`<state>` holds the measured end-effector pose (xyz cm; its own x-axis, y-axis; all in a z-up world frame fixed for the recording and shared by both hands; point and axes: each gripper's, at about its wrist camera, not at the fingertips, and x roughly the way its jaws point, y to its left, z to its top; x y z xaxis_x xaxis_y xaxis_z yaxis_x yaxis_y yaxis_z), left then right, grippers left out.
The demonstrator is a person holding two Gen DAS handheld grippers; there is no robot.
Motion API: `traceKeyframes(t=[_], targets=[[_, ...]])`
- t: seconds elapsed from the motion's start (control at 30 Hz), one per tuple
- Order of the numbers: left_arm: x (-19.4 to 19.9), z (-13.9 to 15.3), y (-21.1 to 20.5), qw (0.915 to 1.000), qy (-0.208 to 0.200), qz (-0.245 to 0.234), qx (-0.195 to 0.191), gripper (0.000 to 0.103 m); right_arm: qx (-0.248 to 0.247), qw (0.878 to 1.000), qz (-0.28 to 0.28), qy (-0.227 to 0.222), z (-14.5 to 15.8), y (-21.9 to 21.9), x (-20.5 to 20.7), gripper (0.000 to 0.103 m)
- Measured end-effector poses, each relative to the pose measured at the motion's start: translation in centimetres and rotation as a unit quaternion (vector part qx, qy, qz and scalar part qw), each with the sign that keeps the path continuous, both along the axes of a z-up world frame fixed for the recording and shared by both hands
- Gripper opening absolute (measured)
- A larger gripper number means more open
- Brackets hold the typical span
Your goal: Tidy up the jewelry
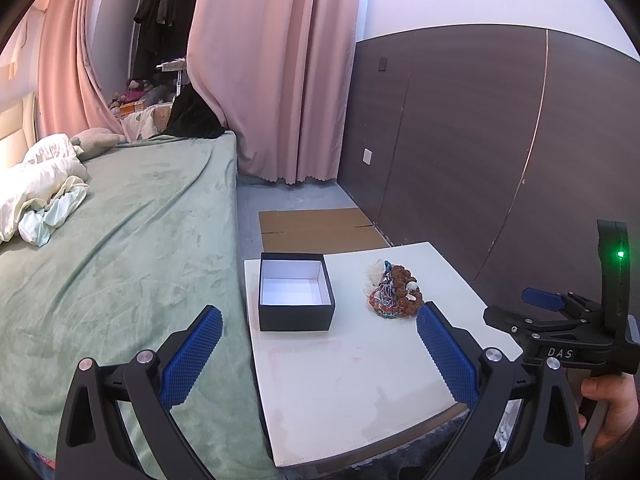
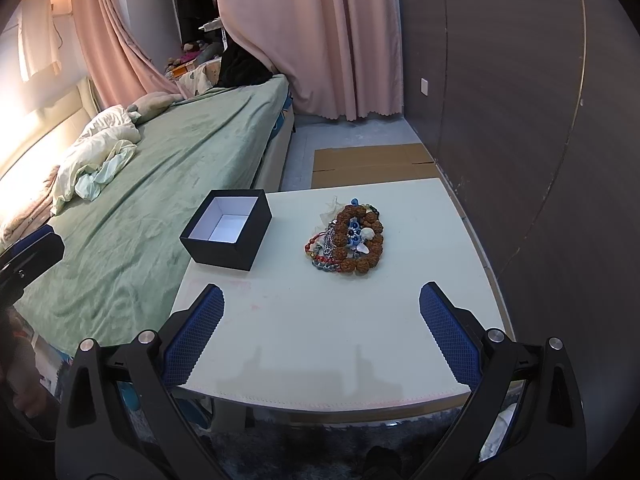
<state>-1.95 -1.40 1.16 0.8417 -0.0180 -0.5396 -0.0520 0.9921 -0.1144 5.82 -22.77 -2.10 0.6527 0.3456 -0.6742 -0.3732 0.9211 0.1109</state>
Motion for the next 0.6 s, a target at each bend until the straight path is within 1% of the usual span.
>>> traceKeyframes(t=[0.37,0.47,0.6], targets=[[0.3,-0.5,0.0,1.0000,0.001,-0.003,-0.004,0.095,0.001,1.000,-0.005,0.003,-0.1,0.0,0.2,0.098],[1.1,-1.2,0.0,0.9998,0.015,-0.004,-0.011,0.095,0.000,1.000,-0.009,0.004,-0.2,-0.1,0.4,0.098],[1.6,-1.4,-0.3,0.9997,0.018,-0.008,-0.012,0.095,0.006,1.000,-0.018,0.011,-0.6,-0.7,1.2,0.098]])
